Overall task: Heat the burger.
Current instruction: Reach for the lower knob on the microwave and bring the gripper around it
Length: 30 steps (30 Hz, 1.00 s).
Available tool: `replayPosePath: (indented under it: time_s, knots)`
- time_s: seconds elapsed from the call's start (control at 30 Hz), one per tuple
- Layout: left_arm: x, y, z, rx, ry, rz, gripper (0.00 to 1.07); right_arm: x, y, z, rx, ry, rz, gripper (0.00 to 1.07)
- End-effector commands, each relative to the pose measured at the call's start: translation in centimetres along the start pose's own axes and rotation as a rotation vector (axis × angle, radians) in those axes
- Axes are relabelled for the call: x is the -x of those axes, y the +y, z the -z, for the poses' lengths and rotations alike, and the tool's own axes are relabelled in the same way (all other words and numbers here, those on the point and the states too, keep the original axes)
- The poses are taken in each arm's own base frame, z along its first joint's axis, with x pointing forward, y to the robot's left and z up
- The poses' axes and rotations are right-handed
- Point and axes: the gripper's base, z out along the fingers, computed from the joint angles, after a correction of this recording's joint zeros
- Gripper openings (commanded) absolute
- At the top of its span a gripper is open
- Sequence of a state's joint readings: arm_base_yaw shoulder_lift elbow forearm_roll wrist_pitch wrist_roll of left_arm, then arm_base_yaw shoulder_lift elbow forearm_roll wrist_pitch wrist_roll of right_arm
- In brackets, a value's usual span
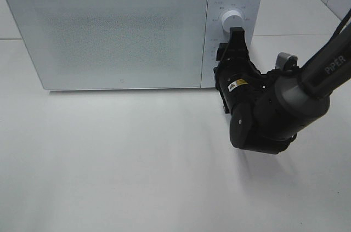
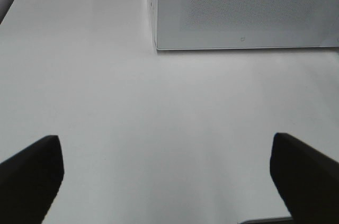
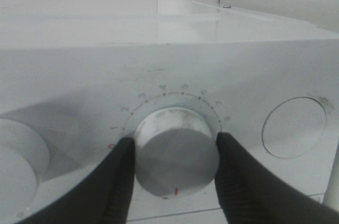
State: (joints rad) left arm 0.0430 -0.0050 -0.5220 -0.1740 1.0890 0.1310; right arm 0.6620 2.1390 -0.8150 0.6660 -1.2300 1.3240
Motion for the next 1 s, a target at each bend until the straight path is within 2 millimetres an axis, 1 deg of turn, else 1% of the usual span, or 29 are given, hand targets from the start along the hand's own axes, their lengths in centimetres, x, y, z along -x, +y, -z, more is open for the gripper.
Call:
replayPosePath:
  time_s: [0.03, 0.33, 0.43, 0.5, 0.53, 0.6, 0.63, 0.7, 0.8, 0.83, 1.0]
  knots:
    - [-0.1, -0.1, 0.2, 0.001, -0.030, 0.002, 0.98, -0.6, 3.2, -0.1, 0.253, 0.013, -0.056, 0.01]
    - [-0.1, -0.1, 0.2, 0.001, -0.030, 0.002, 0.98, -0.3, 3.2, -0.2, 0.246, -0.017, -0.068, 0.02]
    - [-0.1, -0.1, 0.2, 0.001, -0.030, 0.002, 0.98, -0.1, 3.1, -0.2, 0.241, -0.038, -0.058, 0.05]
    - [-0.1, -0.1, 0.2, 0.001, -0.030, 0.002, 0.98, 0.0, 3.1, -0.2, 0.237, -0.056, -0.043, 0.11]
    - [-0.1, -0.1, 0.2, 0.001, -0.030, 0.002, 0.98, 0.0, 3.1, -0.2, 0.237, -0.056, -0.043, 0.11]
    - [-0.1, -0.1, 0.2, 0.001, -0.030, 0.002, 0.98, 0.1, 3.0, -0.2, 0.233, -0.069, -0.023, 0.19]
    - [-0.1, -0.1, 0.2, 0.001, -0.030, 0.002, 0.98, 0.1, 3.0, -0.2, 0.233, -0.069, -0.023, 0.19]
    - [-0.1, -0.1, 0.2, 0.001, -0.030, 0.002, 0.98, 0.2, 3.0, -0.2, 0.232, -0.072, -0.003, 0.29]
    - [-0.1, -0.1, 0.2, 0.001, -0.030, 0.002, 0.98, 0.2, 3.0, -0.2, 0.232, -0.073, 0.002, 0.31]
    - [-0.1, -0.1, 0.2, 0.001, -0.030, 0.002, 0.98, 0.2, 3.0, -0.2, 0.230, -0.081, 0.013, 0.35]
    - [-0.1, -0.1, 0.2, 0.001, -0.030, 0.002, 0.98, 0.5, 2.9, -0.2, 0.220, -0.113, 0.021, 0.38]
